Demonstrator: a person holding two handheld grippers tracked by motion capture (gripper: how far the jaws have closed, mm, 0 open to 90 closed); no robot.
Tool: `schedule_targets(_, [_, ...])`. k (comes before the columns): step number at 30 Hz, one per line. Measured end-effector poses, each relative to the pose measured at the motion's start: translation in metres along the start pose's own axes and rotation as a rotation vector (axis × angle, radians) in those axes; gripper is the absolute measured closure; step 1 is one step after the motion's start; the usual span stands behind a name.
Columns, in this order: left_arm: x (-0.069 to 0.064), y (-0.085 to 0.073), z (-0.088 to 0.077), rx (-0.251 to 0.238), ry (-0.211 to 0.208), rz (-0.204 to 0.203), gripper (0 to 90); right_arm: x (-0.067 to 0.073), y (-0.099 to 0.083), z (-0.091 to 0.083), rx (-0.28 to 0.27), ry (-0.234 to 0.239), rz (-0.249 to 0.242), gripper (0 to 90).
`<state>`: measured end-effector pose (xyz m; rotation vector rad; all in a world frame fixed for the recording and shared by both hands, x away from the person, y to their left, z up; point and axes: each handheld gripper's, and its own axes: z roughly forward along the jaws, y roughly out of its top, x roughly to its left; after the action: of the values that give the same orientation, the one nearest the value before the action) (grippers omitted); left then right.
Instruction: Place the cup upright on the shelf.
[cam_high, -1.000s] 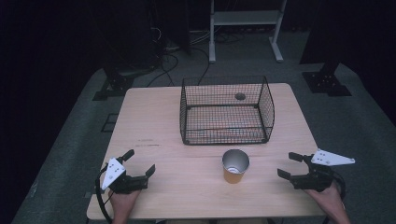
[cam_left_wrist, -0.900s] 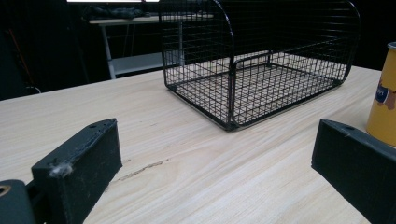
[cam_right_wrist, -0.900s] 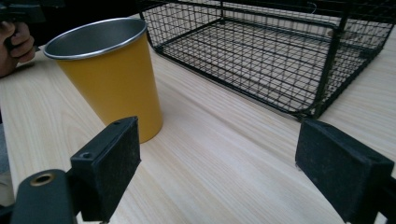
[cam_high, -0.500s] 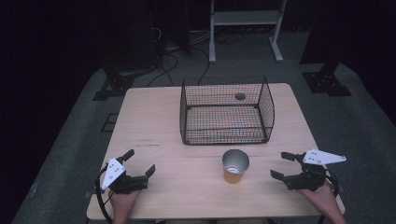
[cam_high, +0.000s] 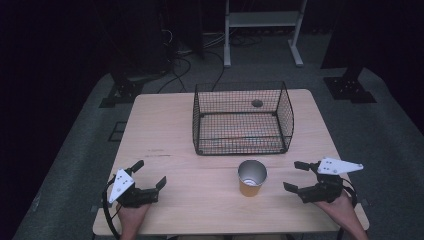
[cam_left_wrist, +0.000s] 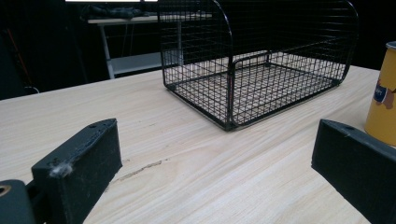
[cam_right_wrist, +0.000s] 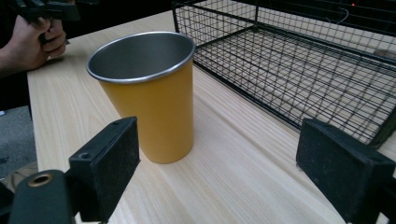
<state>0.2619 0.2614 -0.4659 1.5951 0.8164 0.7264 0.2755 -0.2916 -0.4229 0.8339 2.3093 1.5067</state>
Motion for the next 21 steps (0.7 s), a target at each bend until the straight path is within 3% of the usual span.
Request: schedule_targets(21, [0.000,0.000,0.000,-0.001,-0.001,0.000,0.8,0.011,0.008,0.020,0.041,0.051,-0.030,10.4])
